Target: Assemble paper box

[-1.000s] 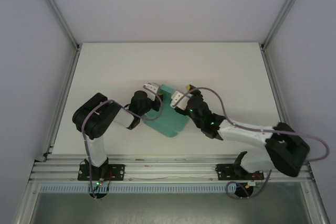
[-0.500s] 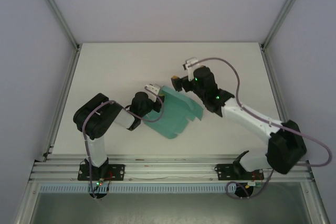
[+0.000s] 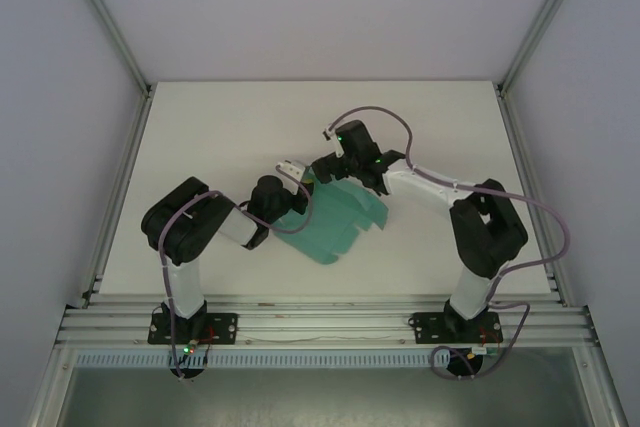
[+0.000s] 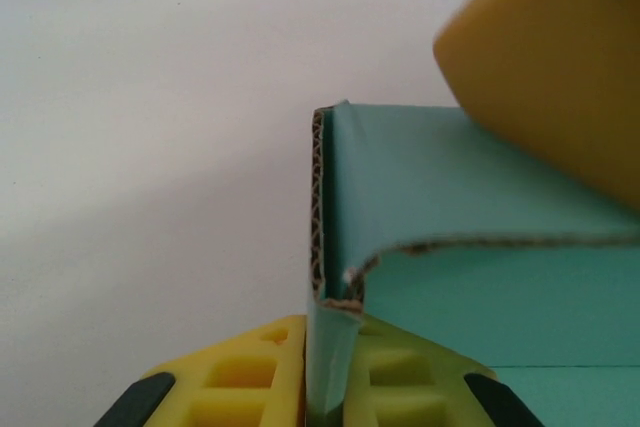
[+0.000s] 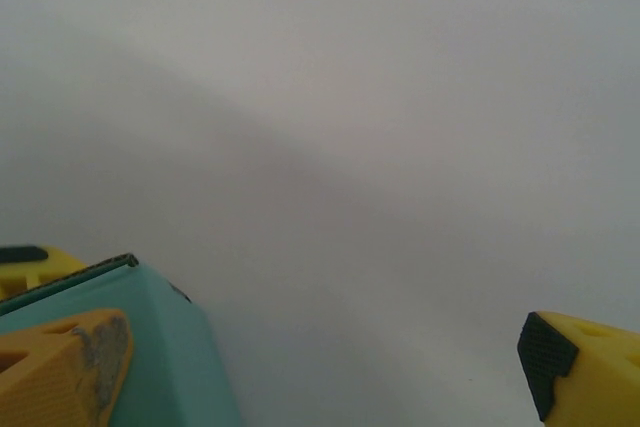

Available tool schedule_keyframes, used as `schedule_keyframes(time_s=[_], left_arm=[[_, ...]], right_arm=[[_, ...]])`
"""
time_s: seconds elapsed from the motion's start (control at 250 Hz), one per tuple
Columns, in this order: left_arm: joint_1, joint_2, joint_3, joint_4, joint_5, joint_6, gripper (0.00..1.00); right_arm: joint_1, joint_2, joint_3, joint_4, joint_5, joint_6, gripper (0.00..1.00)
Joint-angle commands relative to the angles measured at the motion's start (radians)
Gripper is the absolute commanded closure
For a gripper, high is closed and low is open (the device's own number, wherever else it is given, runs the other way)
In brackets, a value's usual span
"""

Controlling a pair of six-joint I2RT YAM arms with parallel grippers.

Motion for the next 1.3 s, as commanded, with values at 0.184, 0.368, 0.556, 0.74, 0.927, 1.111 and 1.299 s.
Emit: schedule_keyframes(time_s=[0.184, 0.368, 0.556, 0.74, 0.927, 1.111, 1.299], left_arm=[[-0.006, 0.017, 0.009, -0.001, -0.019, -0.01, 0.79], [-0.006, 0.017, 0.046, -0.036, -0.022, -0.01, 0.74], [-0.006, 0.065, 0.079, -0.035, -0.092, -0.026, 0.88], [-0.005, 0.058, 0.059, -0.019, -0.174, -0.058, 1.0], [-0.003, -0.043, 0.042, -0.14, -0.243, -0.119, 1.0], [-0.002, -0.154, 0.047, -0.307, -0.343, -0.187, 1.0], [-0.003, -0.231, 0.071, -0.478, -0.373, -0.233, 1.0]], right_arm=[[-0.002, 0.014, -0.093, -0.017, -0.089, -0.081, 0.05], [-0.001, 0.026, -0.113, -0.024, -0.084, -0.092, 0.06], [-0.002, 0.025, -0.109, -0.032, -0.098, -0.074, 0.07], [-0.003, -0.046, -0.148, -0.017, -0.016, 0.031, 0.05], [-0.009, -0.25, -0.219, -0.038, 0.078, 0.106, 0.01], [-0.016, -0.479, -0.283, -0.137, 0.159, 0.141, 0.0], [-0.017, -0.652, -0.377, -0.134, 0.161, 0.13, 0.0]])
